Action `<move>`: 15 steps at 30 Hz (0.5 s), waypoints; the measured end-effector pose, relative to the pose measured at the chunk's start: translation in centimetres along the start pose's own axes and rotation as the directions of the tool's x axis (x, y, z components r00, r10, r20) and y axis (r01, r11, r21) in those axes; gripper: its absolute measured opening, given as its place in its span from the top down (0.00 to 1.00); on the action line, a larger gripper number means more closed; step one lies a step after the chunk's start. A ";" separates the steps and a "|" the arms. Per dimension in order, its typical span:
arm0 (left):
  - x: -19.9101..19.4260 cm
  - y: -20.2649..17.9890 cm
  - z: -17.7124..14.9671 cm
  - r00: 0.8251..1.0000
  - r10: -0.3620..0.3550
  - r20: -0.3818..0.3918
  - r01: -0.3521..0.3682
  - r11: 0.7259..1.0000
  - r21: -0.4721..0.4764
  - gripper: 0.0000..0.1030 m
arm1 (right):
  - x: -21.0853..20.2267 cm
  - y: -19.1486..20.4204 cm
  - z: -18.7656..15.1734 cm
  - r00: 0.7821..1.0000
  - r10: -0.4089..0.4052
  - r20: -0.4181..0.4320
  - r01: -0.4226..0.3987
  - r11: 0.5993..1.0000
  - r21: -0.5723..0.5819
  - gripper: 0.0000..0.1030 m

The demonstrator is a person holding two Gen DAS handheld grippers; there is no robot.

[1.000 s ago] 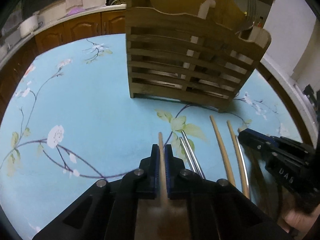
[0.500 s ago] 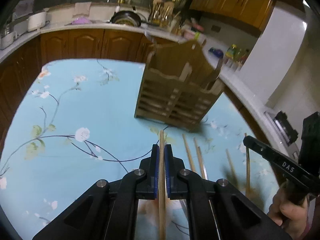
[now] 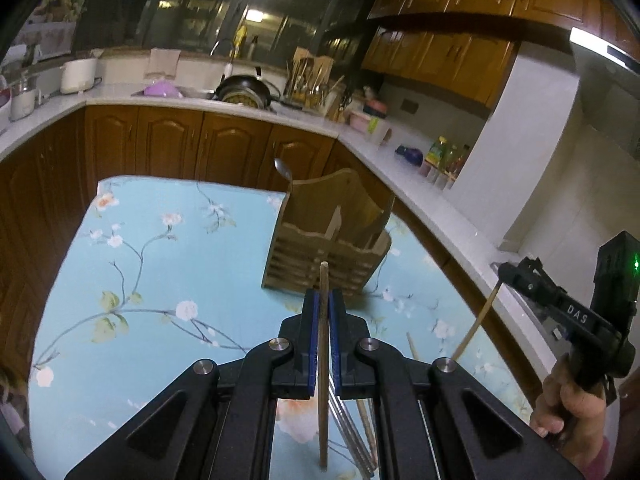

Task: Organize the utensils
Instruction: 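Carry both chopsticks up over the holder and open both tools to drop them in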

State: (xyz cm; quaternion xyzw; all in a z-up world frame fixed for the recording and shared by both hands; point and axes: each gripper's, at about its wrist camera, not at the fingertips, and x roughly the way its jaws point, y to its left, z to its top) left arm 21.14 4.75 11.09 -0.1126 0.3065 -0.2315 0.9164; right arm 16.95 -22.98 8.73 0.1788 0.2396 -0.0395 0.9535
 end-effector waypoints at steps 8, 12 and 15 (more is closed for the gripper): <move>-0.3 -0.5 1.0 0.999 -0.005 0.036 0.004 1.000 0.016 0.97 | -0.4 0.2 1.4 0.999 -0.001 0.046 0.002 1.000 -0.006 0.95; -0.3 -0.6 1.6 0.999 -0.005 0.053 0.004 1.000 0.022 0.97 | -0.4 0.2 2.0 0.998 -0.003 0.060 0.003 1.000 -0.008 0.95; -0.2 -0.6 2.0 0.998 -0.001 0.069 -0.001 1.000 0.025 0.97 | -0.4 0.2 2.3 0.997 -0.007 0.073 0.008 1.000 -0.010 0.95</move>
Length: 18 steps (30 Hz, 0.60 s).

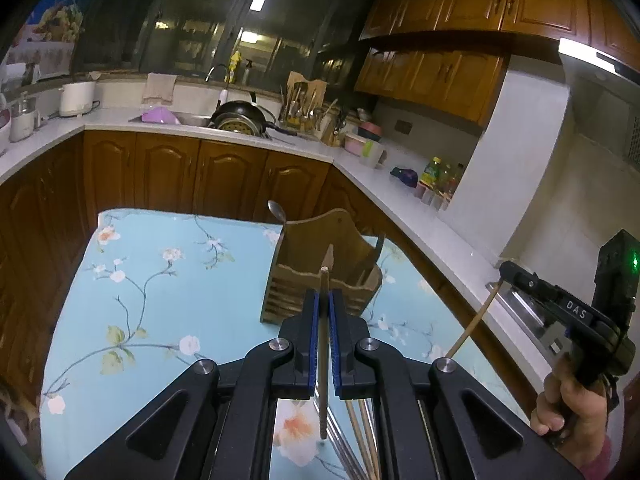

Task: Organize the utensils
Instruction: 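Carry both chopsticks up over the holder and open both tools to drop them in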

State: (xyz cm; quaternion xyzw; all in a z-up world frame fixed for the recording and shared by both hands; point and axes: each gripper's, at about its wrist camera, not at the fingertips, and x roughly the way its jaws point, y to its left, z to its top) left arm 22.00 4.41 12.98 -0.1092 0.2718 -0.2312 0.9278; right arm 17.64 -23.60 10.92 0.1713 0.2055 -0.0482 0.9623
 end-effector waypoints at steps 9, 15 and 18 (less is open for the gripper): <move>0.8 0.3 2.1 0.998 -0.007 0.062 0.007 1.000 0.005 0.97 | 0.6 0.4 2.0 0.999 -0.011 0.051 0.011 1.000 -0.008 0.95; 1.9 0.5 5.0 0.990 0.002 0.144 -0.006 1.000 0.027 0.97 | 1.7 1.0 5.6 0.991 -0.007 0.137 0.009 1.000 -0.018 0.95; 2.9 0.5 7.0 0.981 0.011 0.194 -0.021 0.999 0.046 0.97 | 2.6 1.5 7.3 0.984 -0.008 0.177 0.013 1.000 -0.024 0.95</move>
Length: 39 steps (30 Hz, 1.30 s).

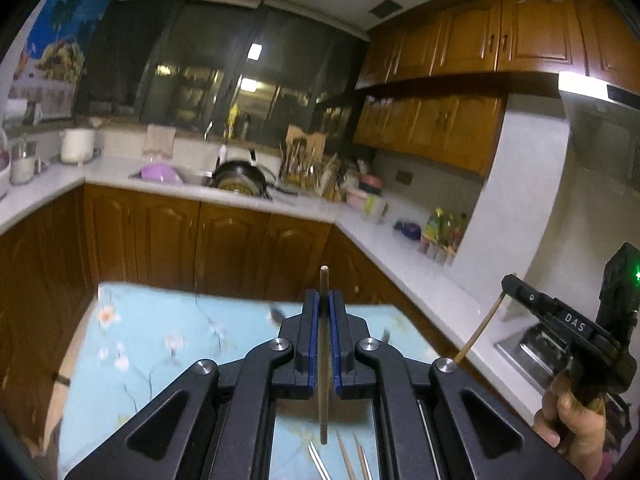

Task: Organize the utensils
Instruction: 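Carry both chopsticks up over the holder and open both tools to drop them in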

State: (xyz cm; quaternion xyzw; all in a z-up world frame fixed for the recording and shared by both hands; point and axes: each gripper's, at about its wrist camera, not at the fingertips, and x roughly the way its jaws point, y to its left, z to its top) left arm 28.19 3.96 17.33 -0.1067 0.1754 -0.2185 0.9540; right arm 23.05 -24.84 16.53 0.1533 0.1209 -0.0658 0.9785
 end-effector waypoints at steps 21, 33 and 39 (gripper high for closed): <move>15.9 3.2 -6.8 0.997 0.079 -0.009 -0.079 0.995 -0.057 0.97 | 8.2 -1.1 -4.6 0.996 -0.083 0.035 0.085 0.995 -0.058 0.95; 17.9 3.9 -5.2 0.996 0.069 -0.058 -0.072 0.996 -0.048 0.95 | 9.0 -3.0 -6.4 0.995 -0.086 -0.050 0.086 0.996 -0.016 0.94; 16.8 4.2 -5.3 0.994 0.071 -0.081 -0.073 0.997 -0.028 0.83 | 9.4 -3.8 -6.1 0.994 -0.064 -0.091 0.067 0.998 0.021 0.90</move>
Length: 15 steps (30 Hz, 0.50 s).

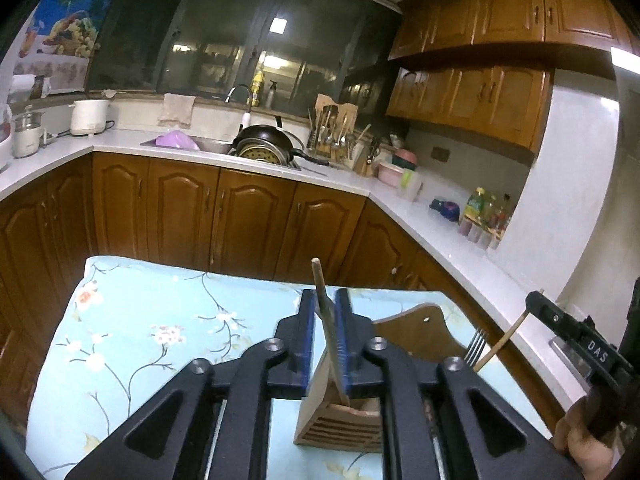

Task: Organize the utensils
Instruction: 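Carry both chopsticks up over the holder and open both tools to drop them in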

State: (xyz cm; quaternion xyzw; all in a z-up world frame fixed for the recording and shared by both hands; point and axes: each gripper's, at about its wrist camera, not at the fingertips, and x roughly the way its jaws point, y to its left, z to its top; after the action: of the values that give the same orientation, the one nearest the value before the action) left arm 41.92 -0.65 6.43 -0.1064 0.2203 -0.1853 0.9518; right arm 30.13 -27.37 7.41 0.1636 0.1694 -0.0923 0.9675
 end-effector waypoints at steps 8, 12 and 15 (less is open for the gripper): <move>-2.2 0.3 -0.7 1.000 0.018 0.005 -0.018 1.000 -0.016 0.45 | -1.2 -1.1 -0.1 0.999 0.036 0.005 -0.036 0.997 0.065 0.32; -4.7 0.3 -1.9 0.998 0.055 0.023 -0.055 0.998 -0.006 0.21 | -3.2 -1.2 -0.6 0.999 0.036 0.014 -0.037 0.997 0.066 0.21; -6.5 0.8 -3.3 0.998 0.058 0.005 -0.058 0.998 -0.027 0.20 | -4.7 -1.7 -1.4 0.999 0.035 0.009 -0.036 0.996 0.076 0.16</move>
State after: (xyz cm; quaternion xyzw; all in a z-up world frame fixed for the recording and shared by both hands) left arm 35.26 2.31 5.74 -0.1133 0.2229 -0.1540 0.9559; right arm 25.01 -27.85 7.35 0.2030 0.1591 -0.0821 0.9627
